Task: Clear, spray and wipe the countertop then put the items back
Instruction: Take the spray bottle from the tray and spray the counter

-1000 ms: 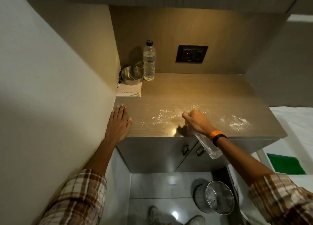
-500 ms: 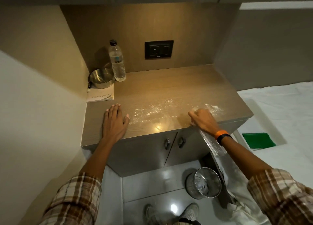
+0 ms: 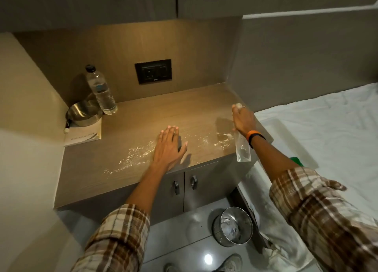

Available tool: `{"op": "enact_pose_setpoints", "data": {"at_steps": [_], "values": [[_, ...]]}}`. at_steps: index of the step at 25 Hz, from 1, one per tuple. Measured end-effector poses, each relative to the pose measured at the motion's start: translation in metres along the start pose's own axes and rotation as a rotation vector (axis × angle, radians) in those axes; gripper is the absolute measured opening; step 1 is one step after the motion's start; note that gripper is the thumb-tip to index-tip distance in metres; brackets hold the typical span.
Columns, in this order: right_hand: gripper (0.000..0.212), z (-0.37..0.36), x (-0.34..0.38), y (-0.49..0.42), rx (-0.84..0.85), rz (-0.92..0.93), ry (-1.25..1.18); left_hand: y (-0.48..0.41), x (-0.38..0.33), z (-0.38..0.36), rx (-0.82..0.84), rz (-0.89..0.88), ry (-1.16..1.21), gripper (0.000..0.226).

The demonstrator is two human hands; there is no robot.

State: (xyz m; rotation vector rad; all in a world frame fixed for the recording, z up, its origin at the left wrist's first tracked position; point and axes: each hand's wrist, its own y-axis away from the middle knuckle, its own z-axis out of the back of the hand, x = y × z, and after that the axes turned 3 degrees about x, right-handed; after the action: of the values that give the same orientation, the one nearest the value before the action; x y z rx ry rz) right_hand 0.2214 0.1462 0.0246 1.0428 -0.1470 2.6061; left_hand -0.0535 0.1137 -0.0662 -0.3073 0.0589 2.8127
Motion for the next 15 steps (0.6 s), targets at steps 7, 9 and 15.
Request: {"op": "enact_pose_setpoints", "data": {"at_steps": [7,9,15], "values": [[0.061,0.047,-0.061,-0.046,-0.011,0.144,0.092,-0.052,-0.073,-0.019,0.013,-0.002,0.011,0.078],[0.057,0.056,-0.083,-0.044,0.025,0.152,0.122,-0.068,-0.084,-0.020,0.003,0.024,0.018,0.076],[0.061,0.041,-0.141,0.000,0.244,0.294,0.071,-0.113,-0.109,-0.020,0.018,0.125,0.015,0.072]]}}
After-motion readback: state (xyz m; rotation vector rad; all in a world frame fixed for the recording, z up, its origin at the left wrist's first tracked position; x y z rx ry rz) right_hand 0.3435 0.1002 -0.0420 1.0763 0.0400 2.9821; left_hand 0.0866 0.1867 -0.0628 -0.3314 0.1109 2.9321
